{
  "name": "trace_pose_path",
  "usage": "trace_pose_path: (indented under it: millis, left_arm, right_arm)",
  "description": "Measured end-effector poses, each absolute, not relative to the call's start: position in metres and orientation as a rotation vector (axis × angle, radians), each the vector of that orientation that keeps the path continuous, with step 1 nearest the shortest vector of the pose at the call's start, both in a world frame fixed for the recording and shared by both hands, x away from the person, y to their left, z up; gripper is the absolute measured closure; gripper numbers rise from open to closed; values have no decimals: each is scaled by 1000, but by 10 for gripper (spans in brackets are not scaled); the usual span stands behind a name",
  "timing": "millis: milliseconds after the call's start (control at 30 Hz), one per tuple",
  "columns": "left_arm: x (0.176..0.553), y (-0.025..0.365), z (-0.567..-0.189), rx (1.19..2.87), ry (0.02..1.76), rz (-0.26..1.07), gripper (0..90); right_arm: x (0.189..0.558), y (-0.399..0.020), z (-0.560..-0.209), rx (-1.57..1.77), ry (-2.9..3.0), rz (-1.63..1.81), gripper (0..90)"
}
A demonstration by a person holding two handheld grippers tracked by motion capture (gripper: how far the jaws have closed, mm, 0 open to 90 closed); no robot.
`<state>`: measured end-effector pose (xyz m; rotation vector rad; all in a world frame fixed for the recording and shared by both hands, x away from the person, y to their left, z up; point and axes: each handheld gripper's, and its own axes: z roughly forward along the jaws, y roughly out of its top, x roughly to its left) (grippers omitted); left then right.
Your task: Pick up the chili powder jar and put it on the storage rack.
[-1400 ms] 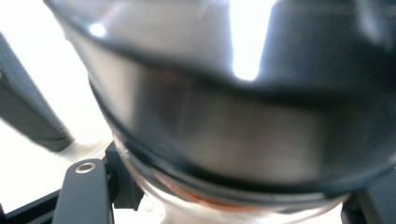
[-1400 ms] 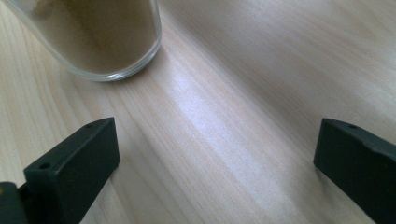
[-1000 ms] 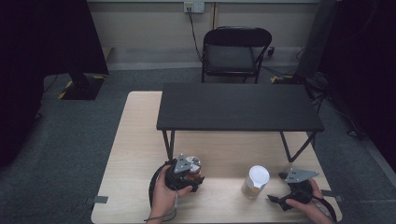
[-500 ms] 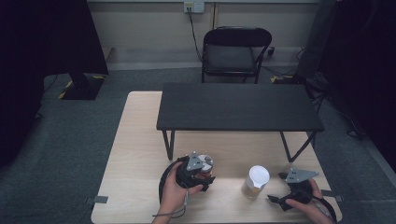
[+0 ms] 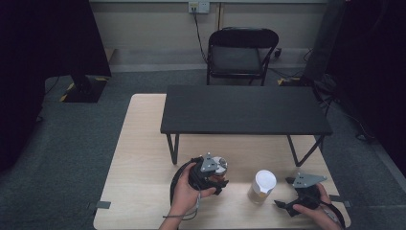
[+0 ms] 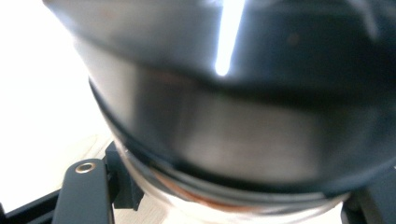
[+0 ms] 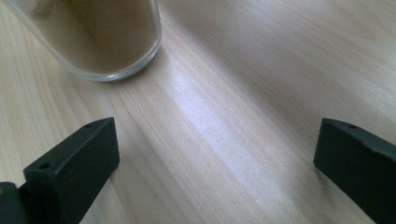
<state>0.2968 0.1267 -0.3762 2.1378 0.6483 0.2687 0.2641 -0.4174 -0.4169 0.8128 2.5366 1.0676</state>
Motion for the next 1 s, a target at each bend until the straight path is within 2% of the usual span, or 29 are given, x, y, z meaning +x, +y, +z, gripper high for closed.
trace_pose_path:
  millis: [1000]
  left_arm:
    - [315, 99, -332, 2165, 513, 185, 309]
  right_arm:
    - [264, -417, -417, 813, 2536, 1068, 0]
